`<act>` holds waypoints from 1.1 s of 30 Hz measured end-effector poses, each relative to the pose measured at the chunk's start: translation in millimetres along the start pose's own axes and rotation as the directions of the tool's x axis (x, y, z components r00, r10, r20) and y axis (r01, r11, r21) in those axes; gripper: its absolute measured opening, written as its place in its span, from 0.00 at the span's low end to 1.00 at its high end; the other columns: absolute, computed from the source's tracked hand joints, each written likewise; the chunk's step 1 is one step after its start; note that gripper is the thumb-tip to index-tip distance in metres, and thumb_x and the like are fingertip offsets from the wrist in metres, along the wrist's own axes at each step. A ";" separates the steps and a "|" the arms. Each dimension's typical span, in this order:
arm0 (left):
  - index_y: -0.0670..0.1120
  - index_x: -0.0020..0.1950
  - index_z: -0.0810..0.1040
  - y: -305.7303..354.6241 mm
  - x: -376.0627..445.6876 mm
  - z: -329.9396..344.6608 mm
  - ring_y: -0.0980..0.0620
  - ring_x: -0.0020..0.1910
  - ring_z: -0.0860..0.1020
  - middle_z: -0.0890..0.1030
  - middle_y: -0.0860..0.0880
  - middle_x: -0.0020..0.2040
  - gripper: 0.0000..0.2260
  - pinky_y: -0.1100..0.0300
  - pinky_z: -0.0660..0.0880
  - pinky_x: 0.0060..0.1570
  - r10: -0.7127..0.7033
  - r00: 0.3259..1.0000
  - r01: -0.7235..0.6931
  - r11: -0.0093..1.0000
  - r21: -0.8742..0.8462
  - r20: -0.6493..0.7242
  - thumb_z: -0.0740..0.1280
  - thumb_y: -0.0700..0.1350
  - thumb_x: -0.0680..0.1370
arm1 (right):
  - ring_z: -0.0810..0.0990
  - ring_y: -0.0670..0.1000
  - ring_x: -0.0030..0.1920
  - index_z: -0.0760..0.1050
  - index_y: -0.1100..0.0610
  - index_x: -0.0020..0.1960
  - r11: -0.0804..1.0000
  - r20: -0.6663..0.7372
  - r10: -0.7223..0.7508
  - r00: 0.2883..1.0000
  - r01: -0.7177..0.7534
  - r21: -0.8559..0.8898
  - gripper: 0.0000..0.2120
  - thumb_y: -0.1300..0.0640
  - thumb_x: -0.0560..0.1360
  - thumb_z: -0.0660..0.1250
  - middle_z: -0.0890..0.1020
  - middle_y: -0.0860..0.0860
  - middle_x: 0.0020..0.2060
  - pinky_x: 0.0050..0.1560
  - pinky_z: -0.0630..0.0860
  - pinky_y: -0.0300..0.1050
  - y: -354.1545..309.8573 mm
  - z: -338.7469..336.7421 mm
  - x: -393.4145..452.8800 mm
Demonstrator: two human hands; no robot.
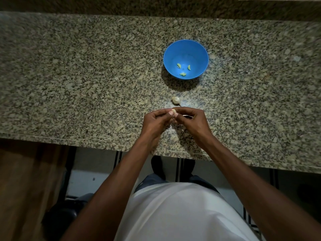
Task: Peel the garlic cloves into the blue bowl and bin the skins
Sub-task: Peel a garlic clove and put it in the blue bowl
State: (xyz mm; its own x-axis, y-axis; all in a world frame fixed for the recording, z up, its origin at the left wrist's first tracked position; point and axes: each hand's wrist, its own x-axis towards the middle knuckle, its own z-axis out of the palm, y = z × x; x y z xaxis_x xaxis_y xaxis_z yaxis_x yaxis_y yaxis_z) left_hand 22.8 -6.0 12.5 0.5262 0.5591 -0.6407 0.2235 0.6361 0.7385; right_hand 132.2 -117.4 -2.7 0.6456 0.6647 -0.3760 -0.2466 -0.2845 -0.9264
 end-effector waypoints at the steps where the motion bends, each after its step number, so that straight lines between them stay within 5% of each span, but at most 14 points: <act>1: 0.38 0.55 0.86 1.1 0.6 -0.9 0.48 0.52 0.87 0.88 0.43 0.51 0.07 0.62 0.82 0.48 -0.011 1.000 0.011 1.000 0.008 0.009 0.74 0.35 0.78 | 0.88 0.51 0.52 0.87 0.58 0.57 1.000 -0.003 -0.004 1.000 0.004 -0.012 0.08 0.59 0.78 0.76 0.89 0.50 0.52 0.52 0.85 0.48 1.3 0.1 -0.6; 6: 0.35 0.57 0.84 6.4 -0.2 -1.5 0.51 0.45 0.86 0.87 0.39 0.51 0.09 0.64 0.81 0.44 -0.003 1.000 0.004 0.998 0.056 -0.016 0.74 0.36 0.78 | 0.89 0.52 0.48 0.87 0.57 0.56 0.999 -0.043 -0.005 0.999 0.003 -0.038 0.10 0.56 0.76 0.79 0.89 0.50 0.50 0.54 0.86 0.54 4.5 4.3 -0.5; 12: 0.41 0.56 0.84 1.8 2.6 -3.5 0.64 0.40 0.84 0.86 0.50 0.46 0.07 0.70 0.78 0.41 0.169 0.986 -0.155 0.892 0.425 0.005 0.72 0.43 0.81 | 0.89 0.49 0.47 0.88 0.57 0.55 0.998 -0.032 -0.013 0.999 0.012 -0.059 0.09 0.56 0.75 0.79 0.89 0.49 0.47 0.50 0.85 0.45 1.8 3.6 -0.9; 16: 0.43 0.59 0.82 -4.0 5.6 -3.2 0.59 0.47 0.84 0.86 0.49 0.48 0.09 0.67 0.78 0.47 0.207 0.975 -0.214 0.804 0.554 0.076 0.67 0.47 0.85 | 0.89 0.54 0.47 0.86 0.62 0.58 0.999 0.005 0.025 1.000 -0.025 0.020 0.11 0.59 0.77 0.77 0.89 0.55 0.47 0.50 0.86 0.46 1.2 0.5 1.0; 22: 0.45 0.62 0.75 -12.3 1.3 2.7 0.59 0.44 0.78 0.81 0.51 0.51 0.10 0.64 0.71 0.40 0.220 0.970 -0.231 0.679 0.696 0.107 0.60 0.49 0.87 | 0.88 0.58 0.49 0.85 0.66 0.57 0.992 0.116 0.060 0.991 -0.072 0.104 0.10 0.63 0.78 0.75 0.88 0.60 0.48 0.53 0.85 0.48 0.5 -7.7 3.6; 27: 0.44 0.60 0.71 -20.9 -1.6 -2.1 0.53 0.46 0.73 0.77 0.46 0.54 0.08 0.60 0.66 0.41 0.278 0.950 -0.281 0.565 0.776 0.141 0.57 0.47 0.88 | 0.87 0.56 0.45 0.83 0.67 0.57 0.969 0.025 0.152 0.988 -0.154 0.193 0.08 0.65 0.79 0.73 0.88 0.61 0.46 0.51 0.86 0.49 6.8 -7.3 0.5; 33: 0.46 0.61 0.72 -19.4 -2.6 0.2 0.50 0.52 0.81 0.80 0.46 0.55 0.09 0.54 0.80 0.48 0.255 0.958 -0.268 0.652 0.710 0.128 0.57 0.49 0.88 | 0.88 0.57 0.46 0.83 0.62 0.61 0.982 0.128 0.129 0.983 -0.145 0.122 0.10 0.63 0.80 0.72 0.87 0.61 0.49 0.47 0.85 0.48 4.4 -5.1 -2.5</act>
State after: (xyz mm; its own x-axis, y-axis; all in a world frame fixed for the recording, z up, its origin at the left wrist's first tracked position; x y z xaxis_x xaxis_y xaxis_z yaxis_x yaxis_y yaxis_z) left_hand 17.2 -19.8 -0.2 0.6662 0.6301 -0.3989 0.5868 -0.1127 0.8019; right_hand 133.2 -123.9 -5.8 0.5107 0.7049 -0.4922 -0.4242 -0.2913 -0.8574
